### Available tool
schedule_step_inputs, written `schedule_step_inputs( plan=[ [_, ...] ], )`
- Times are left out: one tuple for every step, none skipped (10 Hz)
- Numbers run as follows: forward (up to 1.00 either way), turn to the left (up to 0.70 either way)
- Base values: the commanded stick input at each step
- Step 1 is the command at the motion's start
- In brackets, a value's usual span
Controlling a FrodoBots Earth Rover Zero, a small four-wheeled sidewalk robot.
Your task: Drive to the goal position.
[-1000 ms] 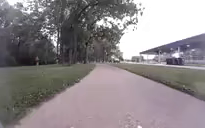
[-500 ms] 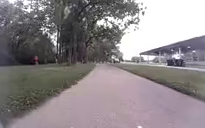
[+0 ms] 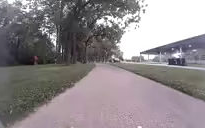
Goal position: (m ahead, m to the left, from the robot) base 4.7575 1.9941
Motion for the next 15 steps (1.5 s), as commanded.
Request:
schedule_step_inputs(
  plan=[
    [0.7,-0.03],
    [0.7,0.0],
    [0.7,0.0],
    [0.7,0.0],
    [0.7,0.0],
    [0.7,0.0],
    [0.7,0.0],
    [0.7,0.0],
    [0.7,0.0],
    [0.7,0.0],
    [0.7,0.0],
    [0.7,0.0],
    [0.7,0.0],
    [0.7,0.0],
    [0.7,0.0]
  ],
)
